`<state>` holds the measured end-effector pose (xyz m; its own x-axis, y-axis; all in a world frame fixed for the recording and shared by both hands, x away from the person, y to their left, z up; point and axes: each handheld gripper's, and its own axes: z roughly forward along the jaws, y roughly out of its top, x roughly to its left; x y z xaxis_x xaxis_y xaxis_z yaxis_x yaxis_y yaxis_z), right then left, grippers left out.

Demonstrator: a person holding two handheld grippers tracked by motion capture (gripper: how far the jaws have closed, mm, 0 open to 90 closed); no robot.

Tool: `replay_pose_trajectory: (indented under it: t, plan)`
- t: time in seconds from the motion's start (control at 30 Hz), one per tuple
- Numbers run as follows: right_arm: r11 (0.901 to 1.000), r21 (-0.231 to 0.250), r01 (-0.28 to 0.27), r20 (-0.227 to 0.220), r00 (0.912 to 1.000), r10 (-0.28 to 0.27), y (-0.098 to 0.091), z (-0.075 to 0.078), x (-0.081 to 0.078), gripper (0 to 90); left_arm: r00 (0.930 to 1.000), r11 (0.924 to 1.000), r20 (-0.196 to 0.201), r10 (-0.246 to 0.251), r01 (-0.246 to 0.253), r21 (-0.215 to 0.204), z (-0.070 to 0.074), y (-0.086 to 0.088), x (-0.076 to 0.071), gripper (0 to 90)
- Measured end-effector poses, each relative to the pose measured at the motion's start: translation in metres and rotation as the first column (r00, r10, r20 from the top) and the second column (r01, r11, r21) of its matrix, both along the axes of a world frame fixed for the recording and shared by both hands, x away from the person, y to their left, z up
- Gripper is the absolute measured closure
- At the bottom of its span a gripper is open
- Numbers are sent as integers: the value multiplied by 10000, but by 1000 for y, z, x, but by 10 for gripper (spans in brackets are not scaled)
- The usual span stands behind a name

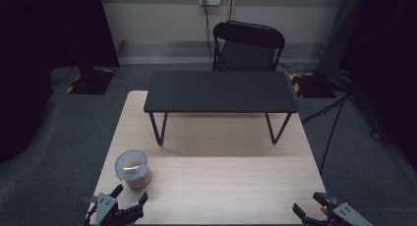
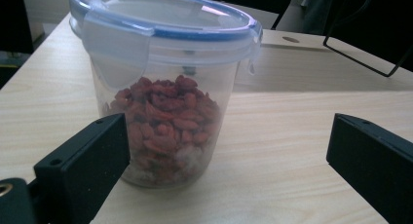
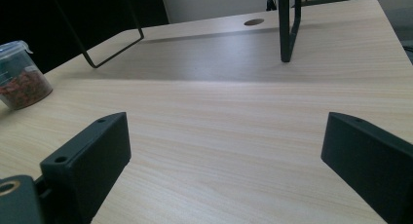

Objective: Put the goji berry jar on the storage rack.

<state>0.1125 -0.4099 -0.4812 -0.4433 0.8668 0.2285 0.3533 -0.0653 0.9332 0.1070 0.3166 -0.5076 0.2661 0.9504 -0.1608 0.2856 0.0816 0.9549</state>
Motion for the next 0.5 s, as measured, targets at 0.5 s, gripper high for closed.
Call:
replay_pose_trajectory:
  t: [0.5]
  plan:
    - [10000,54,-15,22,10000,14,-2,-1,-2,34,9929,9915,36,1192,-1192,517,-5,-15,22,19]
